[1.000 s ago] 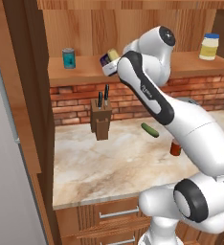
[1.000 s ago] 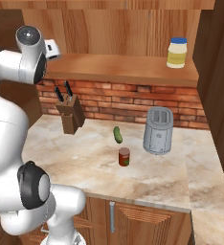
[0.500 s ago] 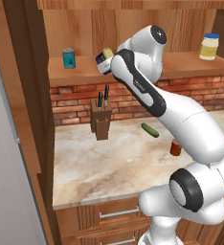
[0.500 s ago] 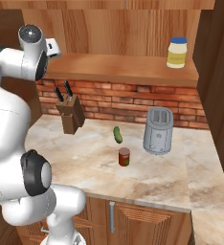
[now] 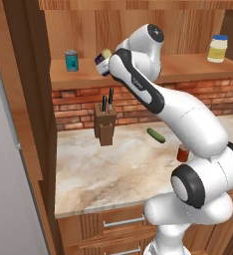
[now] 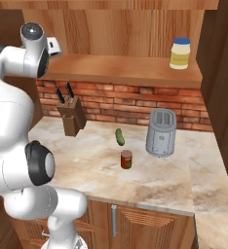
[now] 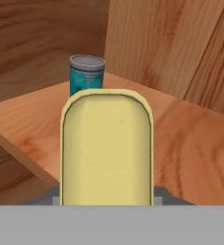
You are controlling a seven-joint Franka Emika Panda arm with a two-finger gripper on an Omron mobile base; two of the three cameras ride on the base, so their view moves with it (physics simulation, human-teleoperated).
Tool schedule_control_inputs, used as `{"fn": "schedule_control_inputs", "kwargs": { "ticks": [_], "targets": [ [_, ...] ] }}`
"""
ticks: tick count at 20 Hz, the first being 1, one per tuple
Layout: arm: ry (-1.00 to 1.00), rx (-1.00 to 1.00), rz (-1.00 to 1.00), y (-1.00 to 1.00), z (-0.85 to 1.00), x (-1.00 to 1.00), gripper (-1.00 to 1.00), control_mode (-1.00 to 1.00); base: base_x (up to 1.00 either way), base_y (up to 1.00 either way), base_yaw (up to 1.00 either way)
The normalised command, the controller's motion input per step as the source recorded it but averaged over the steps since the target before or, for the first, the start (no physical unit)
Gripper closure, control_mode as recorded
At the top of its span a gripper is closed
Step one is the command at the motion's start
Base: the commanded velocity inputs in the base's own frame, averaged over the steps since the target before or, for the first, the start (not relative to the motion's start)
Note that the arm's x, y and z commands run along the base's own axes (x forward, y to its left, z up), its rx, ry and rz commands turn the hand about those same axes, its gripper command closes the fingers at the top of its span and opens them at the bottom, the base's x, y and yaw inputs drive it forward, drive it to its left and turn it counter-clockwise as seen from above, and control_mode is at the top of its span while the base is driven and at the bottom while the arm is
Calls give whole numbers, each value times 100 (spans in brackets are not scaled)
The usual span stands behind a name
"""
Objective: Pick the cans from the counter and place them in their designated side in the cabinet.
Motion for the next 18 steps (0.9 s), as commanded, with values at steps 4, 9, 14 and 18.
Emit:
{"fn": "schedule_control_inputs", "kwargs": {
  "ticks": [4, 9, 14, 18],
  "targets": [
    [1, -2, 0, 11, 0, 25, 100, -100, 0, 0, 0],
    [1, -2, 0, 9, 0, 24, 100, -100, 0, 0, 0],
    [1, -1, 0, 9, -1, 24, 100, -100, 0, 0, 0],
    [1, -2, 0, 9, -1, 21, 100, -100, 0, 0, 0]
  ]
}}
